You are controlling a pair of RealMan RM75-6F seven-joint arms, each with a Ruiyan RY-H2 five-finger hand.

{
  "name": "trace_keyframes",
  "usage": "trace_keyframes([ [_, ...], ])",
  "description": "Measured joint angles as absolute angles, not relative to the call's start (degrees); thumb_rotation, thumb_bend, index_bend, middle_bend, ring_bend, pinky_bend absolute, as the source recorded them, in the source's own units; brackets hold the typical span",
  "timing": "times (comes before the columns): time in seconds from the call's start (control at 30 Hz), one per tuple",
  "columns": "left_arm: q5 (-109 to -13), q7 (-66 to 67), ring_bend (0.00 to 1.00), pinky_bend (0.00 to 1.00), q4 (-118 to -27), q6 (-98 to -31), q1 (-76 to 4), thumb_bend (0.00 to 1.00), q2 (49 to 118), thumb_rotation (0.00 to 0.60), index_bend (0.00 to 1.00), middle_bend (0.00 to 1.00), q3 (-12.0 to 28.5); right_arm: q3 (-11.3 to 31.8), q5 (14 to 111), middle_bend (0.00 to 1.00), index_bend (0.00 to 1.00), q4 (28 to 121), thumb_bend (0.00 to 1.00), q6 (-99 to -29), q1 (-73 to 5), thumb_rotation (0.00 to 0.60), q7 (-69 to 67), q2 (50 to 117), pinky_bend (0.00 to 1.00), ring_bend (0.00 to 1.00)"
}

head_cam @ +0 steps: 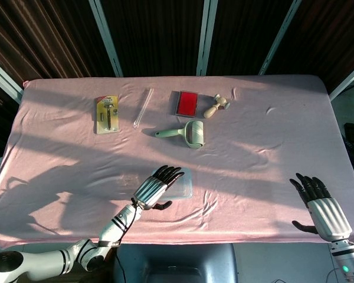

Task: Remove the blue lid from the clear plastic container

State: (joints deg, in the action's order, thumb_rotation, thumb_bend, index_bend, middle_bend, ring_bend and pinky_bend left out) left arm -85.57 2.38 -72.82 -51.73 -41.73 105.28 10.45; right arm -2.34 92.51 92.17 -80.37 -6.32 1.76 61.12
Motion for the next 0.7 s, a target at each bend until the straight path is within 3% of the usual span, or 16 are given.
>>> trace_keyframes([
  [0.47, -78.64, 4.58, 0.00, 0.01, -71.67, -49.55, -43.22, 0.26, 105.80, 0.600, 0.00, 0.01, 11.09, -2.45, 92.65, 0.00, 0.00, 92.47, 0.16, -79.96, -6.39, 0.600, 2.48, 61.16, 0.00, 0.00],
  [0.53, -77.73, 4.96, 0.03, 0.04, -71.29, -49.38, -43.46, 0.26, 106.20, 0.600, 0.00, 0.08, 11.18, -2.52, 92.84, 0.00, 0.00, 92.51, 0.16, -79.90, -6.43, 0.600, 2.64, 61.22, 0.00, 0.00],
  [0.7, -75.65, 4.91, 0.22, 0.21, -70.72, -48.58, -43.96, 0.26, 107.03, 0.600, 0.00, 0.32, 11.46, -2.72, 93.52, 0.00, 0.00, 92.60, 0.16, -79.77, -6.58, 0.600, 3.30, 61.55, 0.00, 0.00],
])
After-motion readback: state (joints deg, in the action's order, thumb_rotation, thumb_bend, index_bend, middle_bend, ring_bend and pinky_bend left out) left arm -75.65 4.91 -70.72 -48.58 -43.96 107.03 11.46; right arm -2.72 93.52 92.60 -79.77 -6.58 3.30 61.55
